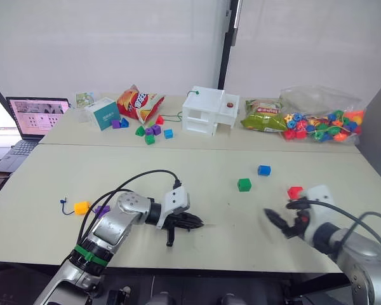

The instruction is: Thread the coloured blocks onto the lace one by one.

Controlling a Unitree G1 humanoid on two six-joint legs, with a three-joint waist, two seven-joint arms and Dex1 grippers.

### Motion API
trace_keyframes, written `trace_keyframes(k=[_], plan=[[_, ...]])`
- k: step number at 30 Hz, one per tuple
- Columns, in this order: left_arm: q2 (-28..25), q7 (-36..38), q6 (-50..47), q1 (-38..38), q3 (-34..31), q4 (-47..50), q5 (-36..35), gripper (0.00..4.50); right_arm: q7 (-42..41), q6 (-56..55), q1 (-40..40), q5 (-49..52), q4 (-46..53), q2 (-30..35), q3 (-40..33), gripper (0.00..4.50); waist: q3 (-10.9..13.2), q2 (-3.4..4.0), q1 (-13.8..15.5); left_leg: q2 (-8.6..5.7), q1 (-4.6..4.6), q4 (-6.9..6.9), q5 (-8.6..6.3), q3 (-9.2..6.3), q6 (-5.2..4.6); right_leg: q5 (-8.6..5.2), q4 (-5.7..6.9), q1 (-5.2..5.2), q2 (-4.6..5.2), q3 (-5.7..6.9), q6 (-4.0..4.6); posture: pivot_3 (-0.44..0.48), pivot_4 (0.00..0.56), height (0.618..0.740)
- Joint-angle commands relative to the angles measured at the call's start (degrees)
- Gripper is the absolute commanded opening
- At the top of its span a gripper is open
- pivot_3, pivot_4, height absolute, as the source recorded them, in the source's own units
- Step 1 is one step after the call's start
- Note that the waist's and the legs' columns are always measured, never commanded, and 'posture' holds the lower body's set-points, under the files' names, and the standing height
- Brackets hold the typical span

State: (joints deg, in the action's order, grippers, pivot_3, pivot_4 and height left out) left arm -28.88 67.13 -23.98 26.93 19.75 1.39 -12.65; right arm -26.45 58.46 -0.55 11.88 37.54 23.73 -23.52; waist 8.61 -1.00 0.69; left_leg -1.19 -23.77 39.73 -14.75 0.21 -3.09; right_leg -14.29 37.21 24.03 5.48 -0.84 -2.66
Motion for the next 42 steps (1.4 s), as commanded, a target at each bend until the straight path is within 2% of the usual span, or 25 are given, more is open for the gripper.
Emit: trace_keyframes(k=[1, 8, 14, 17, 20, 22, 23, 24, 25, 27, 33, 36, 38, 42], plan=[[0.30, -0.27, -0.03, 0.44, -0.76, 1.87, -0.92, 0.00, 6.78, -3.74, 2.51, -3.13, -3.17, -0.63, -1.78, 4.47, 0.00, 0.01, -0.06, 0.00, 0.00, 0.00, 0.00, 0.01, 0.01, 0.00, 0.00, 0.01, -0.01, 0.00, 0.00, 0.000, 0.150, 0.740], [0.96, -1.00, 0.39, 0.93, -0.64, 1.44, -0.60, 0.00, 13.40, -9.95, 14.91, -6.22, -23.06, -0.10, 2.24, 4.47, -0.04, 0.13, -0.62, 0.01, 0.04, -0.05, 0.01, 0.08, 0.01, 0.00, 0.00, 0.02, -0.06, -0.05, 0.01, 0.000, 0.150, 0.740], [1.07, -1.70, 0.23, 0.70, -0.62, 1.94, -0.58, 0.00, 12.97, -12.48, 19.24, -5.77, -33.79, 0.05, 4.86, 4.47, -0.04, 0.14, -0.46, 0.00, 0.02, -0.05, 0.00, 0.09, 0.00, 0.00, -0.04, 0.00, -0.04, -0.04, 0.01, 0.000, 0.150, 0.740], [1.04, -1.89, 0.23, 0.67, -0.65, 2.00, -0.61, 0.00, 12.86, -13.66, 19.32, -5.40, -35.07, 0.06, 5.06, 3.68, -0.05, 0.14, -0.59, 0.02, 0.03, -0.04, 0.00, 0.10, -0.01, 0.00, -0.06, -0.02, -0.05, -0.06, 0.01, 0.000, 0.150, 0.740], [1.03, -2.08, 0.26, 0.61, -0.73, 1.94, -0.60, 0.00, 12.65, -14.56, 19.31, -3.91, -34.68, -0.62, 4.18, 2.66, -0.05, 0.14, -0.51, 0.02, 0.03, -0.04, 0.00, 0.09, -0.01, 0.00, -0.04, -0.02, -0.04, -0.05, 0.01, 0.000, 0.150, 0.740], [0.97, -2.15, 0.43, 0.50, -0.68, 1.84, -0.51, 0.00, 12.71, -14.47, 19.16, -2.87, -33.98, -1.00, 3.93, 1.93, -0.05, 0.14, -0.51, 0.01, 0.02, -0.04, 0.00, 0.09, -0.01, 0.01, -0.04, -0.01, -0.03, -0.06, 0.00, 0.000, 0.150, 0.740], [0.91, -2.13, 0.45, 0.45, -0.67, 1.86, -0.53, 0.00, 12.95, -14.29, 19.02, -2.47, -33.28, -1.29, 3.82, 1.93, -0.05, 0.14, -0.53, 0.01, 0.02, -0.04, 0.00, 0.09, -0.01, 0.01, -0.04, -0.01, -0.03, -0.06, 0.00, 0.000, 0.150, 0.740], [0.85, -2.12, 0.47, 0.40, -0.67, 1.90, -0.55, 0.00, 13.18, -14.18, 18.89, -2.19, -32.75, -1.48, 3.78, 1.31, -0.05, 0.14, -0.54, 0.02, 0.03, -0.04, 0.00, 0.09, -0.01, 0.01, -0.04, -0.01, -0.03, -0.06, 0.00, 0.000, 0.150, 0.740], [0.83, -2.12, 0.45, 0.38, -0.62, 1.92, -0.55, 0.00, 13.50, -13.88, 18.75, -1.58, -31.48, -1.98, 3.35, 1.24, -0.05, 0.14, -0.53, 0.02, 0.02, -0.04, 0.00, 0.09, -0.01, 0.01, -0.04, 0.00, -0.03, -0.06, 0.00, 0.000, 0.150, 0.740], [0.67, -2.08, 0.42, 0.28, -0.63, 2.05, -0.57, 0.00, 13.78, -12.15, 18.06, 0.29, -26.46, -3.07, 3.03, 1.20, -0.04, 0.16, -0.58, 0.02, 0.02, -0.05, 0.00, 0.09, -0.01, 0.01, -0.03, 0.01, -0.04, -0.07, 0.00, 0.000, 0.150, 0.740], [-0.19, -2.00, 0.04, -0.02, -1.26, 2.46, -0.85, 0.00, 11.85, 1.73, 11.21, 9.67, 0.86, -5.34, 7.83, 1.20, -0.04, 0.30, -0.66, 0.06, -0.03, -0.05, -0.01, 0.07, -0.02, 0.00, -0.02, 0.07, -0.07, -0.09, 0.00, 0.000, 0.150, 0.740], [-0.56, -1.90, -0.16, -0.14, -1.42, 2.51, -1.04, 0.00, 10.54, 9.58, 7.10, 17.47, 12.12, -7.66, 12.97, 1.20, -0.04, 0.30, -0.55, 0.06, -0.02, -0.06, -0.01, 0.02, -0.02, 0.00, -0.05, 0.03, -0.06, -0.04, 0.00, 0.000, 0.150, 0.740], [-0.66, -1.91, -0.23, -0.18, -1.39, 2.54, -1.08, 0.00, 11.18, 11.51, 5.49, 18.53, 14.23, -8.45, 17.00, 1.20, -0.04, 0.30, -0.65, 0.06, -0.02, -0.05, -0.01, 0.02, -0.03, 0.00, -0.05, 0.03, -0.06, -0.04, 0.00, 0.000, 0.150, 0.740], [-1.02, -2.00, -0.81, -0.52, -1.48, 3.45, -1.30, 0.00, 13.69, 7.31, 5.48, 13.29, 8.80, -7.78, 25.82, 1.20, -0.04, 0.29, -0.59, 0.01, -0.01, 0.00, -0.01, 0.00, -0.03, 0.01, -0.06, 0.00, -0.03, -0.02, -0.02, 0.000, 0.150, 0.740]])
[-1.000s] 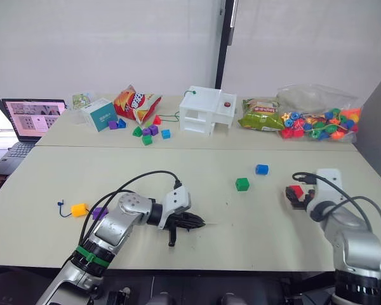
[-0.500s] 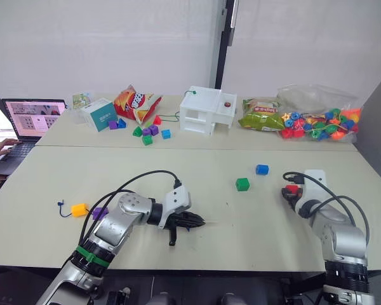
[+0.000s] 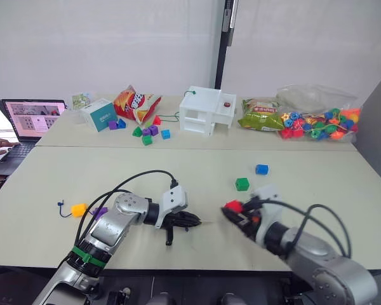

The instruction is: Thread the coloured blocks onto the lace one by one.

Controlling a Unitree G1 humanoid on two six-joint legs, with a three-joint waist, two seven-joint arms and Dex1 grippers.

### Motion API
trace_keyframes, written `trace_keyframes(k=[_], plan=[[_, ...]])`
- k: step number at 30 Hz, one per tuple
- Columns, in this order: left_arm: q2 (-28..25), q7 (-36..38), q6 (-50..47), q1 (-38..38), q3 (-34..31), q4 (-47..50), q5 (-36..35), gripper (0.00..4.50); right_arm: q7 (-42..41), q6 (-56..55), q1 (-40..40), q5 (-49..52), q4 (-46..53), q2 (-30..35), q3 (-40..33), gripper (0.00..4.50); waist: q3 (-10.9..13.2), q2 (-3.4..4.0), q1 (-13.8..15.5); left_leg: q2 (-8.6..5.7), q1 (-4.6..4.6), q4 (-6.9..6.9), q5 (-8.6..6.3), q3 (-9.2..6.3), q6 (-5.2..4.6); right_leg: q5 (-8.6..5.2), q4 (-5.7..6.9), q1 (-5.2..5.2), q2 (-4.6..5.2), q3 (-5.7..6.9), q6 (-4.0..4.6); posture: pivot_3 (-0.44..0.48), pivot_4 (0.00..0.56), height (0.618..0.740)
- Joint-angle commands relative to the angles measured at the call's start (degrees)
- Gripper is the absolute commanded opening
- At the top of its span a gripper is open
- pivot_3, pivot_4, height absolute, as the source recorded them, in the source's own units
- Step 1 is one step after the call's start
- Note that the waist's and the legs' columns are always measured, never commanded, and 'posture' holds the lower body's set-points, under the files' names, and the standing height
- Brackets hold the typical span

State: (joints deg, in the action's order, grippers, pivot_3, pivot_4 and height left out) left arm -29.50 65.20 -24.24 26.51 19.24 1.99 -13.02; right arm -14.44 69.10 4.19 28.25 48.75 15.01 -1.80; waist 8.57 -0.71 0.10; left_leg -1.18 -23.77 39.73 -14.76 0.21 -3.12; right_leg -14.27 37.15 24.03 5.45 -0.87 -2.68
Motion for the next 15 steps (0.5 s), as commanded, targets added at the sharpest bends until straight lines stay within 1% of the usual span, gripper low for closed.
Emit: trace_keyframes(k=[1, 7, 12, 14, 15], plan=[[-0.59, -0.07, -0.71, -0.18, -1.11, 3.09, -1.02, 0.00, 2.10, -4.88, 1.00, -4.52, -4.19, 1.31, 5.86, 1.20, 0.00, 0.00, 0.01, 0.00, 0.01, 0.01, 0.00, 0.00, 0.00, 0.00, 0.00, -0.01, 0.00, 0.00, 0.00, 0.000, 0.150, 0.740], [-1.73, -0.42, -1.52, -0.86, -1.58, 4.47, -1.32, 0.00, 3.29, -12.41, -0.47, -10.97, -12.74, 2.79, 13.11, 1.20, 0.00, 0.00, -0.23, -0.01, 0.02, -0.01, 0.01, 0.01, 0.01, 0.00, 0.02, 0.03, -0.05, 0.01, 0.00, 0.000, 0.150, 0.740], [-1.97, -0.89, -1.97, -1.18, -1.58, 5.03, -1.55, 0.00, 2.98, -17.52, -1.71, -11.95, -12.95, 1.70, 12.26, 1.20, 0.00, -0.02, -0.51, 0.03, 0.05, -0.02, 0.01, 0.01, 0.01, 0.00, 0.01, -0.01, -0.08, 0.00, 0.00, 0.000, 0.150, 0.740], [-2.01, -0.96, -2.08, -1.34, -1.66, 5.15, -1.60, 0.00, 2.58, -18.20, -2.04, -10.96, -11.32, 1.42, 10.24, 2.25, 0.00, -0.02, -0.44, 0.03, 0.05, -0.02, 0.01, 0.00, 0.01, 0.00, 0.02, 0.00, -0.08, 0.00, 0.01, 0.000, 0.150, 0.740], [-2.05, -1.02, -2.09, -1.48, -1.69, 5.21, -1.60, 0.00, 2.11, -18.07, -1.84, -10.46, -10.33, 1.71, 9.39, 2.55, 0.00, -0.02, -0.43, 0.03, 0.05, -0.02, 0.01, 0.00, 0.01, 0.00, 0.03, 0.00, -0.07, 0.00, 0.00, 0.000, 0.150, 0.740]])
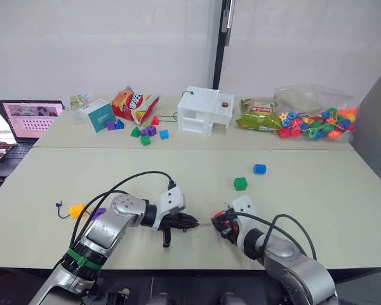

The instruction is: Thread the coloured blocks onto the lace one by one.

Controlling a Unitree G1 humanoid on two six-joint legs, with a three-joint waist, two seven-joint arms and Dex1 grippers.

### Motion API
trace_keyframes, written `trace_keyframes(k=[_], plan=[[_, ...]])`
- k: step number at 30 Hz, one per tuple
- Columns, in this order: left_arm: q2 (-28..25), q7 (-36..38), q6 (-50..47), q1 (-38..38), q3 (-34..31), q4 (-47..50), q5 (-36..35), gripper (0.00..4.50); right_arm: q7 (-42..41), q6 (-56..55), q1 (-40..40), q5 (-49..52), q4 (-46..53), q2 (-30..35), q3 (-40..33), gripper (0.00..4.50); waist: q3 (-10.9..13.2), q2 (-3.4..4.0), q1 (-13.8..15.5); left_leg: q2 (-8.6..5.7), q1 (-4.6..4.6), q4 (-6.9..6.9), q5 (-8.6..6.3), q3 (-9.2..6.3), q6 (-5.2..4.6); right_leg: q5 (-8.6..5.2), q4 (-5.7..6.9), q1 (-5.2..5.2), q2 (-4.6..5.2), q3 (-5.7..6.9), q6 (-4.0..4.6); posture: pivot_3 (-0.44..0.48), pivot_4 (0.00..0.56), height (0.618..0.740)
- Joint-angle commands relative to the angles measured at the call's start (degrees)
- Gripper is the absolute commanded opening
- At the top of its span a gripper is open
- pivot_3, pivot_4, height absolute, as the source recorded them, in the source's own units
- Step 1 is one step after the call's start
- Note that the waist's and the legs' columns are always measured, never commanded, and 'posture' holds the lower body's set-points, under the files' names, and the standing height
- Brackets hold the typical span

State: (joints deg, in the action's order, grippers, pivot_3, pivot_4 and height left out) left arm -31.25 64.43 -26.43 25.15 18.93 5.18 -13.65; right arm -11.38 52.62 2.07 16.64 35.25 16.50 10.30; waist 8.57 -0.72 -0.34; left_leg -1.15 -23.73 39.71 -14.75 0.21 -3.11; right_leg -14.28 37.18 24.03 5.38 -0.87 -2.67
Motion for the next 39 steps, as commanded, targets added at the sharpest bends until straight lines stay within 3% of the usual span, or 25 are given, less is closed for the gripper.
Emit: trace_keyframes(k=[1, 5, 6, 9, 12, 17, 23, 31, 39], plan=[[-0.35, -0.28, 0.08, -0.27, -1.42, 2.11, -0.98, 0.00, -1.65, -1.06, 0.67, 1.84, 4.17, 0.63, -3.39, 2.89, 0.00, 0.00, 0.00, -0.01, -0.01, 0.00, 0.00, 0.00, 0.00, 0.00, 0.00, 0.00, 0.01, 0.00, 0.00, 0.000, 0.150, 0.740], [-0.64, -0.46, -0.08, -0.87, -1.53, 2.71, -1.07, 0.00, -5.46, 3.13, 3.68, 6.82, 8.65, 3.16, -7.09, 4.29, 0.00, 0.00, 0.02, 0.00, -0.01, 0.00, 0.00, 0.00, 0.00, 0.00, -0.01, 0.01, 0.01, 0.00, 0.00, 0.000, 0.150, 0.740], [-0.77, -0.52, -0.16, -1.01, -1.62, 2.85, -1.11, 0.00, -9.15, 4.56, 5.22, 10.02, 9.08, 5.51, -8.86, 4.47, 0.00, 0.00, 0.00, 0.01, 0.00, 0.00, 0.00, -0.02, 0.00, 0.00, 0.00, 0.01, -0.01, 0.01, 0.00, 0.000, 0.150, 0.740], [-0.88, -0.75, -0.25, -1.18, -1.67, 2.95, -1.10, 0.00, -19.71, 5.59, 9.52, 16.86, 6.27, 12.35, -11.22, 4.47, 0.01, -0.01, 0.07, -0.01, 0.00, 0.02, -0.01, -0.01, -0.02, 0.00, -0.05, -0.05, 0.03, 0.01, 0.00, 0.000, 0.150, 0.740], [-0.82, -0.93, -0.62, -1.09, -1.60, 3.22, -1.27, 0.00, -30.38, 2.14, 12.50, 17.65, 1.56, 20.43, -7.85, 4.47, 0.02, -0.02, 0.21, 0.00, 0.01, 0.02, -0.02, -0.04, -0.03, 0.00, -0.08, -0.10, 0.03, 0.06, 0.00, 0.000, 0.150, 0.740], [-2.09, -0.35, -1.28, -1.36, -2.04, 4.65, -1.73, 0.00, -50.37, -15.00, 21.35, 8.05, -13.76, 30.97, 3.17, 4.47, 0.03, -0.03, -0.07, 0.01, 0.01, 0.05, -0.02, 0.02, -0.03, 0.00, -0.10, -0.09, 0.01, 0.04, 0.00, 0.000, 0.150, 0.740], [-2.98, -0.90, -2.25, -2.26, -2.08, 6.34, -2.10, 0.00, -61.87, -36.63, 30.80, -5.04, -33.33, 30.08, 13.07, 4.47, 0.04, -0.04, -0.19, 0.02, -0.02, 0.04, -0.02, 0.04, -0.03, 0.00, -0.09, -0.04, 0.01, 0.04, 0.00, 0.000, 0.150, 0.740], [-3.03, -2.12, -4.26, -3.33, -1.86, 8.87, -2.28, 0.00, -67.23, -46.33, 35.85, -9.63, -45.16, 24.61, 14.48, 4.47, 0.04, -0.05, 0.10, 0.03, -0.06, 0.04, -0.01, 0.05, -0.02, 0.00, -0.07, 0.02, 0.05, 0.00, 0.00, 0.000, 0.150, 0.740], [-2.23, -5.00, -7.39, -1.98, -0.80, 10.60, -1.69, 0.00, -66.81, -45.67, 33.49, -10.22, -47.11, 23.70, 12.37, 1.95, 0.04, -0.04, 0.53, 0.01, -0.05, 0.04, -0.01, 0.05, -0.01, 0.01, -0.05, 0.02, 0.11, -0.01, 0.00, 0.000, 0.150, 0.740]])
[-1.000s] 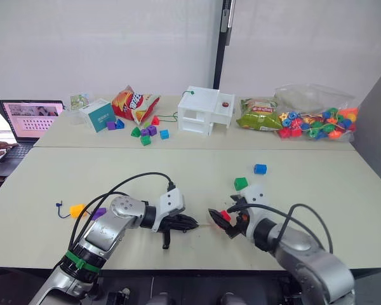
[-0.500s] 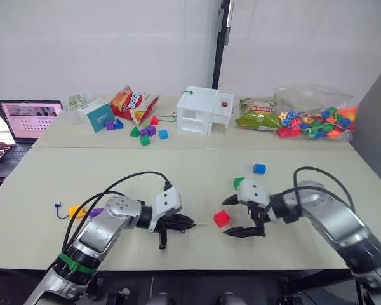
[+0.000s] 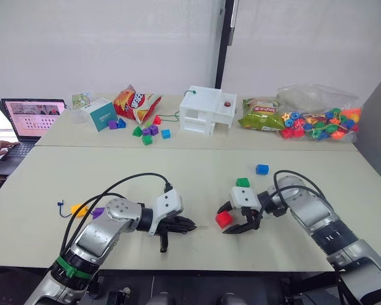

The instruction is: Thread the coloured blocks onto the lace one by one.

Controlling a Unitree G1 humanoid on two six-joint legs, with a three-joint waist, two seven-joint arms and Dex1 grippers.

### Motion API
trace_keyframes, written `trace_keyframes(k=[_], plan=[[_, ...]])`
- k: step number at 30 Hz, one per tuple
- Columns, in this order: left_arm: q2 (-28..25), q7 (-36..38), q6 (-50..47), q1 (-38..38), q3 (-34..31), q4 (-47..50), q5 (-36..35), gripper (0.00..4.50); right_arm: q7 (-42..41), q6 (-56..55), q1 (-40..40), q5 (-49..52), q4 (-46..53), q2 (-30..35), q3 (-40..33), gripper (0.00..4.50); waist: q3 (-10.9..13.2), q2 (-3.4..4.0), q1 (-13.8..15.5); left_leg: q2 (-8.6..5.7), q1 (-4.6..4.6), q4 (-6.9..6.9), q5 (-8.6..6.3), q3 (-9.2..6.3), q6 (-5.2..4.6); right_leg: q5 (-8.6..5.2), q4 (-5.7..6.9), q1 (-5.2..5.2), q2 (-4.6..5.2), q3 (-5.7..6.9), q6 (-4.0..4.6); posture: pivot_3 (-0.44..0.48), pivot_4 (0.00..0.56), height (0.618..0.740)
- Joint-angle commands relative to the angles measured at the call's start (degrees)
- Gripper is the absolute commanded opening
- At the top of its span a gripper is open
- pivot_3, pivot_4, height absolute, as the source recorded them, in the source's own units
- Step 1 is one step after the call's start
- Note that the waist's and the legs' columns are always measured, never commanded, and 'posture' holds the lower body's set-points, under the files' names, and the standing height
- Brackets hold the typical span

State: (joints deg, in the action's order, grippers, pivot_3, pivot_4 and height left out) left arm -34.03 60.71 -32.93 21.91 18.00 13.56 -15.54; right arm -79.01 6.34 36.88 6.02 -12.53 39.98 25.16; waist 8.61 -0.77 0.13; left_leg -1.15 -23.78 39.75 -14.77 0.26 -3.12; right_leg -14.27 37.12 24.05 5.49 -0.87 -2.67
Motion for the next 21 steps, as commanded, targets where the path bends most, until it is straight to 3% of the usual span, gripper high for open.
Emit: trace_keyframes(k=[1, 3, 9, 21], plan=[[0.86, -1.77, -1.48, 1.55, 0.25, 2.43, 0.08, 0.00, 1.25, 1.44, -1.92, 0.68, 1.26, -0.02, -2.99, 1.57, 0.00, 0.00, 0.19, 0.00, 0.00, 0.00, 0.00, 0.00, 0.00, 0.00, 0.00, 0.00, 0.00, 0.00, 0.00, 0.000, 0.150, 0.740], [1.35, -3.06, -2.80, 2.18, 0.92, 2.72, 0.58, 0.00, 2.43, 4.09, -3.40, 1.28, 3.56, -0.67, -3.98, 1.16, 0.00, 0.00, 0.33, -0.01, 0.00, 0.01, 0.00, -0.01, 0.00, 0.00, 0.00, -0.02, 0.02, 0.00, 0.00, 0.000, 0.150, 0.740], [2.23, -5.32, -4.24, 3.86, 3.53, 2.94, 2.60, 0.00, 5.84, 10.00, -7.46, 0.63, 10.98, -1.27, -4.51, 1.16, 0.00, 0.00, 0.18, 0.01, 0.01, -0.01, 0.00, -0.01, 0.01, 0.01, 0.03, 0.00, -0.03, -0.03, 0.00, 0.000, 0.150, 0.740], [3.52, -5.90, -4.64, 6.19, 4.40, 1.63, 2.99, 0.00, 6.81, 13.23, -8.70, -0.21, 14.62, -1.20, -4.81, 1.16, 0.00, 0.00, 0.35, 0.00, 0.01, 0.00, 0.00, 0.00, 0.01, 0.01, 0.02, 0.00, -0.04, -0.04, 0.00, 0.000, 0.150, 0.740]])
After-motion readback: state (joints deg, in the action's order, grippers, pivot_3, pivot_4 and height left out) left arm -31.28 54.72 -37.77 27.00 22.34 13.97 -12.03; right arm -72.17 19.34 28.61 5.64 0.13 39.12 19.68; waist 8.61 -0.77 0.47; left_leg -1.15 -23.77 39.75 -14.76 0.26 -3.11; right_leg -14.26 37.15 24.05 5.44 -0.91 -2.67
